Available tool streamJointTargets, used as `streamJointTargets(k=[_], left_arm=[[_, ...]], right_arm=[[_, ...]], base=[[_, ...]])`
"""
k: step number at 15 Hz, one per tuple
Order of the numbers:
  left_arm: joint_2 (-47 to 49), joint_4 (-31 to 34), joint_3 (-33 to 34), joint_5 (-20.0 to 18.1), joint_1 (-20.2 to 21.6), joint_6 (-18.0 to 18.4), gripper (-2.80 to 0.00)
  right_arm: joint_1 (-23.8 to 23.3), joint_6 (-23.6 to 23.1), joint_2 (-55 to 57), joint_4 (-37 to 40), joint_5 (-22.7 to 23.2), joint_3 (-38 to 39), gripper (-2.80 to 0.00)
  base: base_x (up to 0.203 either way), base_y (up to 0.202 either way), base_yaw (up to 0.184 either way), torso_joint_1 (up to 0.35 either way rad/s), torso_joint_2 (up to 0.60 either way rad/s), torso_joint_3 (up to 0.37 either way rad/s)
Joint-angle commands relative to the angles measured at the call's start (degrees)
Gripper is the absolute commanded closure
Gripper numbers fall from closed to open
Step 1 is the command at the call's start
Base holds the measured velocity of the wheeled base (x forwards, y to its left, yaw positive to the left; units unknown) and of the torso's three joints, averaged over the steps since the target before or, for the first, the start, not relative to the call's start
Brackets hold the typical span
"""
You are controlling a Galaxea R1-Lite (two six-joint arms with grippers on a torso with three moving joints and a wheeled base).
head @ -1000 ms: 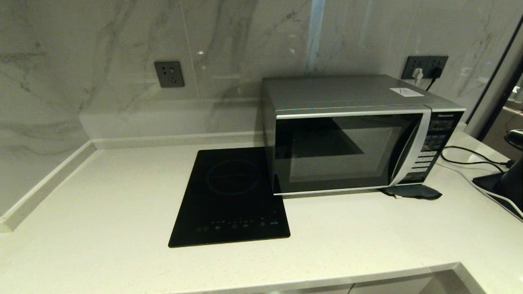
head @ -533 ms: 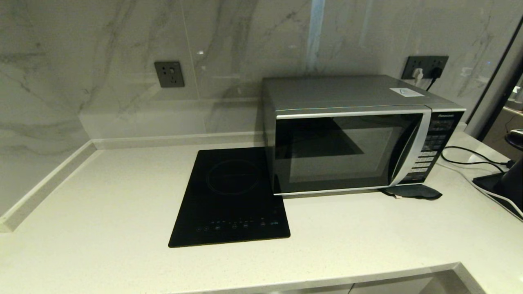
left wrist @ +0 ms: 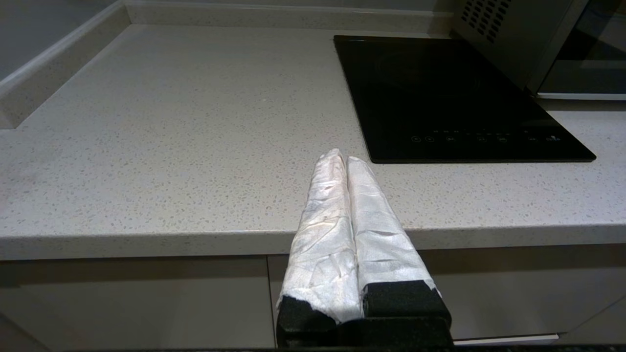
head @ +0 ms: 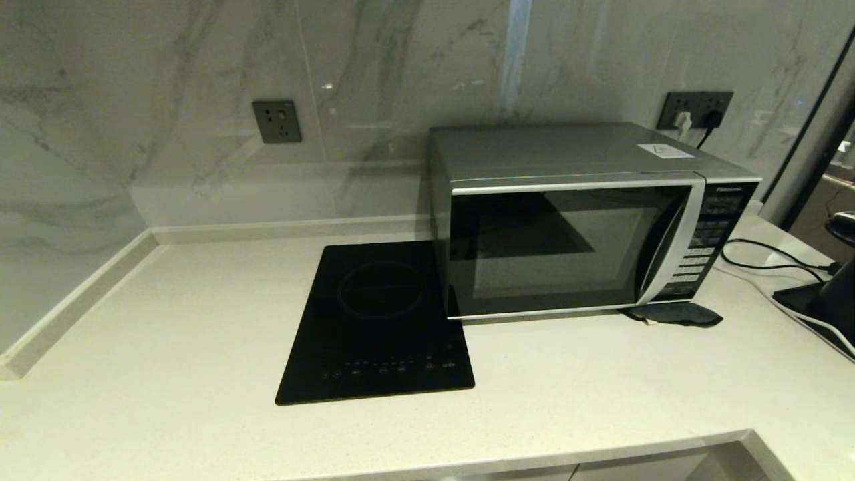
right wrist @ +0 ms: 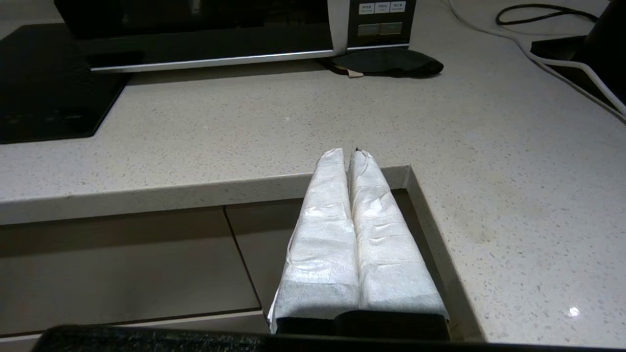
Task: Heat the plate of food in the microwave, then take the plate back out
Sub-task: Open the microwave oven
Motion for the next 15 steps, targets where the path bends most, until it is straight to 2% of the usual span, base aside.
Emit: streamJointTargets(k=[1,15], left_arm=[[0.1,0.0,0.0,0.0,0.0,0.0,0.0],[0.1,0.0,0.0,0.0,0.0,0.0,0.0]], right_arm=[[0.0,3.5,0.2,0.0,-0.3,0.3,0.0],[0.1,4.1,0.2,-0.1,-0.9,0.3,0.0]], base=[[0.0,0.0,0.0,0.0,0.0,0.0],[0.0,0.0,0.0,0.0,0.0,0.0]])
